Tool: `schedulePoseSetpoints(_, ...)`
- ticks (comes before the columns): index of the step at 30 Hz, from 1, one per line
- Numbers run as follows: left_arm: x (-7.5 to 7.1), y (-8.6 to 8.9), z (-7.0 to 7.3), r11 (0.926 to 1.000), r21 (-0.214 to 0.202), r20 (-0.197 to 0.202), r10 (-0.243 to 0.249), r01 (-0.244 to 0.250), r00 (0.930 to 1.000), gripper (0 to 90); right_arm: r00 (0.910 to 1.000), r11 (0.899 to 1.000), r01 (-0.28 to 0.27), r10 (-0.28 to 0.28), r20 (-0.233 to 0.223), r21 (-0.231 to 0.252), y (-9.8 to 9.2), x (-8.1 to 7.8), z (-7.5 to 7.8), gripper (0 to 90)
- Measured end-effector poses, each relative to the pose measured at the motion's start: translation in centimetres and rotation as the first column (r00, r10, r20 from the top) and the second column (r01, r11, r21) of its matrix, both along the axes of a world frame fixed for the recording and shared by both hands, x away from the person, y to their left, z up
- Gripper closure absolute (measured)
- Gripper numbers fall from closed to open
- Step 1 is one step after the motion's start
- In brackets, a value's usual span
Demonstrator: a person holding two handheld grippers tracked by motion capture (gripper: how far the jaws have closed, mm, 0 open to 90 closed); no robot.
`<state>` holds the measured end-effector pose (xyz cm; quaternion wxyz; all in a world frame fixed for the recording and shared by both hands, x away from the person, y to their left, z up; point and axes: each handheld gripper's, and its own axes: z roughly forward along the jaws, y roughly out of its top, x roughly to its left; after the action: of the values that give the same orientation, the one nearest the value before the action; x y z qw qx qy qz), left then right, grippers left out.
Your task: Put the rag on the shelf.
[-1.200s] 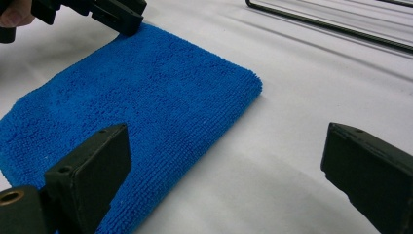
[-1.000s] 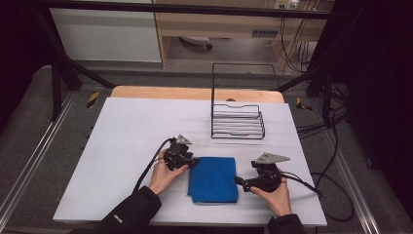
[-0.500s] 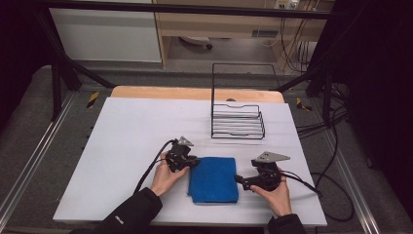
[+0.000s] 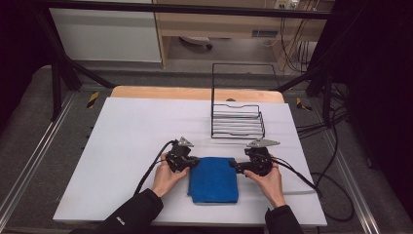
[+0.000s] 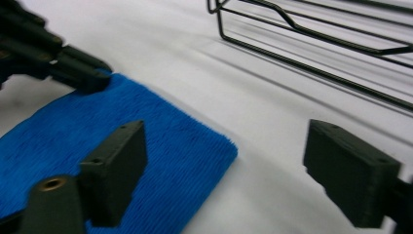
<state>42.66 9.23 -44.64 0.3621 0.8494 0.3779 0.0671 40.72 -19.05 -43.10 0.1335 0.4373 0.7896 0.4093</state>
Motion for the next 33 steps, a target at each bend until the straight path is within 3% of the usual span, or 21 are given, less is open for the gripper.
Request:
schedulePoseSetpoints(2,0.0,0.0,0.0,1.0,-0.001,0.0,-0.001,0.001,1.0,81.8,0.9996,1.0,0.009,-0.009,-0.026,0.007,0.2,0.8,-0.4,24.1)
schedulePoseSetpoints(6,0.0,0.0,0.0,1.0,-0.005,-0.005,-0.004,0.004,1.0,81.7,0.9987,0.999,0.009,-0.011,-0.049,-0.042,0.5,1.2,-1.3,36.7)
schedulePoseSetpoints(10,0.0,0.0,-0.1,0.9999,-0.002,0.002,-0.011,0.011,0.9999,81.5,0.9974,1.0,0.015,-0.016,-0.07,-0.016,0.9,1.2,-1.7,48.7)
schedulePoseSetpoints(16,-0.1,-0.1,-0.1,0.9999,-0.003,0.008,-0.01,0.01,0.9999,81.3,0.9951,0.999,0.028,-0.03,-0.094,-0.018,1.1,1.1,-2.1,59.7)
schedulePoseSetpoints(23,0.0,0.1,-0.1,0.9999,-0.012,0.0,-0.011,0.011,0.9999,81.2,0.986,0.999,0.02,-0.015,-0.166,0.03,1.3,0.9,-2.0,78.2)
schedulePoseSetpoints(29,0.2,0.4,-0.2,0.9992,-0.039,-0.015,-0.009,0.009,0.9998,82.8,0.9833,0.999,0.021,-0.012,-0.182,0.048,1.2,0.9,-1.9,83.1)
schedulePoseSetpoints(33,0.4,0.9,-0.1,0.9971,-0.076,-0.044,-0.001,-0.003,0.999,85.1,0.987,0.998,0.018,-0.008,-0.161,0.062,1.0,0.8,-1.5,83.8)
